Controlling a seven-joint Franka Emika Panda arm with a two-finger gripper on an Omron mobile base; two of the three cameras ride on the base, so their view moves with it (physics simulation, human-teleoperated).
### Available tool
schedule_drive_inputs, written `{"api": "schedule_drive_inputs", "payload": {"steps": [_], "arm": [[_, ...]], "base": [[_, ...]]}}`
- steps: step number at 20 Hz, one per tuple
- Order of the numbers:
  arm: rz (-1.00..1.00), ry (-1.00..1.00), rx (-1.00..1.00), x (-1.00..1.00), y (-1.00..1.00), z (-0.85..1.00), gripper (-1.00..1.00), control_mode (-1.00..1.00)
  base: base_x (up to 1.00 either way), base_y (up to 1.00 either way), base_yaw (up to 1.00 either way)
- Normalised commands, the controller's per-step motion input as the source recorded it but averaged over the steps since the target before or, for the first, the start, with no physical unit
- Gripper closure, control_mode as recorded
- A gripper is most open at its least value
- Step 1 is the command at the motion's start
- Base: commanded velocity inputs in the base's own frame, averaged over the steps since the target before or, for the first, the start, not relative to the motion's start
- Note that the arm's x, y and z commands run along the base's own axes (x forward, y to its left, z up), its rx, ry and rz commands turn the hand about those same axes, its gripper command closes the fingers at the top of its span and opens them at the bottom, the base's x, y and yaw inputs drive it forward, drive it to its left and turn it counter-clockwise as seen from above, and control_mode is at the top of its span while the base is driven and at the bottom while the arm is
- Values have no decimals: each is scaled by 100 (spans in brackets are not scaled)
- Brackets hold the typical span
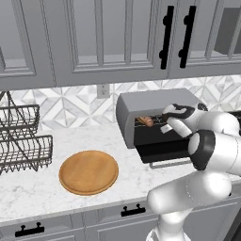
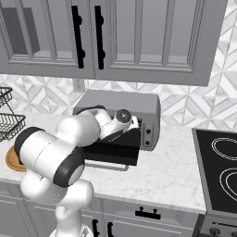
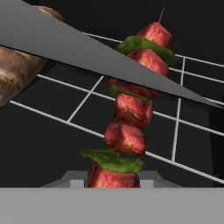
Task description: Pick up the kebab skewer and baguette bread, and place them inside the toaster oven. Close the toaster oven door and start by setting the timer.
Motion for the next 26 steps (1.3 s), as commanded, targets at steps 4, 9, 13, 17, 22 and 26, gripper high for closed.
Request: {"api": "schedule_drive_inputs", "payload": {"steps": [4,9,13,17,22,26], "arm": [[0,0,1,29,0,27,100,-100],[0,0,0,33,0,3,100,-100],[0,0,0,30,0,12,100,-100],[0,0,0,42,0,4,100,-100],[0,0,0,48,0,15,100,-100],[0,0,0,20,0,2,-100,-100]], "base": [[0,0,0],[0,0,0],[0,0,0],[0,0,0],[0,0,0],[0,0,0]]}}
